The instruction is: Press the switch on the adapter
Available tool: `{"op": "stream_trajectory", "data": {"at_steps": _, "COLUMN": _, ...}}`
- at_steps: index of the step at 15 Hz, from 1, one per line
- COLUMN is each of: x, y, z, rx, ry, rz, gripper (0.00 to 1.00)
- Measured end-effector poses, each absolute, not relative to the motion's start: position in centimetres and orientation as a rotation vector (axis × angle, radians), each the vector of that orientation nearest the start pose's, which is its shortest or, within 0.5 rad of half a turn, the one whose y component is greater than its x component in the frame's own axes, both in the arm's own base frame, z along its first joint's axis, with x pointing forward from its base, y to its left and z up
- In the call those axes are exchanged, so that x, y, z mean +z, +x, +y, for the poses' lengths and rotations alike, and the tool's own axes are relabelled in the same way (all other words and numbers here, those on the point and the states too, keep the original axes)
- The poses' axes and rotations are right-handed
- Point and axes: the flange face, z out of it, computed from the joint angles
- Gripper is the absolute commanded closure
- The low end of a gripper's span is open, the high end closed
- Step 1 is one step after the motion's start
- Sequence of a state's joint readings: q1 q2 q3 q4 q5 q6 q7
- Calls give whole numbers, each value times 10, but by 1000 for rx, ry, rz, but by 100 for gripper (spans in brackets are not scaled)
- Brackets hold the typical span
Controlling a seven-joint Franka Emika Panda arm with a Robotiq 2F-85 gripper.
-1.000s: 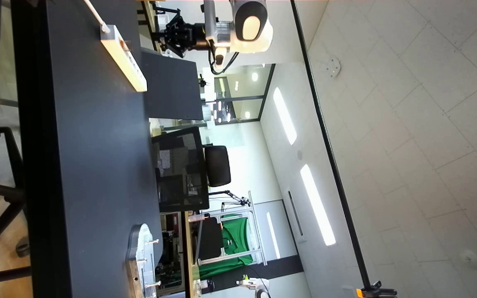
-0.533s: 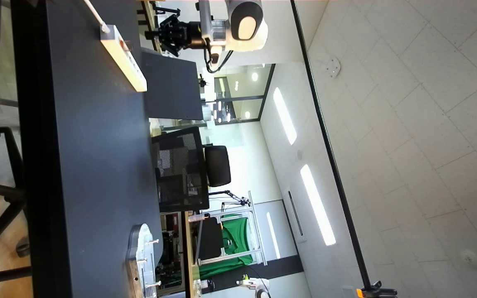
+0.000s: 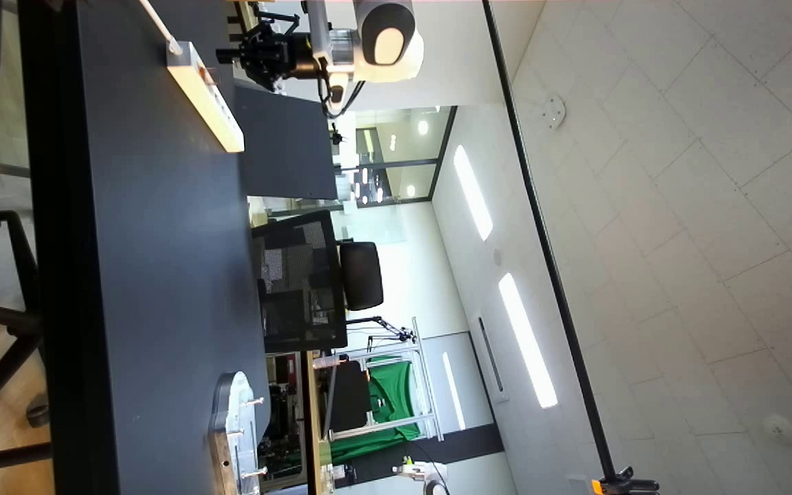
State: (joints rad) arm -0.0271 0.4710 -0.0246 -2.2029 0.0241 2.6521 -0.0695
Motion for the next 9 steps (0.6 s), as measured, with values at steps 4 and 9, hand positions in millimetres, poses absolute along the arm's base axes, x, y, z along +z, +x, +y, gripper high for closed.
{"op": "stream_trajectory", "data": {"at_steps": 4, "x": 151, "y": 553, "z": -33, "rx": 22, "ry": -3152, "rz": 15, "gripper": 100}}
{"op": "stream_trajectory", "data": {"at_steps": 9, "x": 138, "y": 560, "z": -34, "rx": 9, "ry": -3159, "rz": 15, "gripper": 100}}
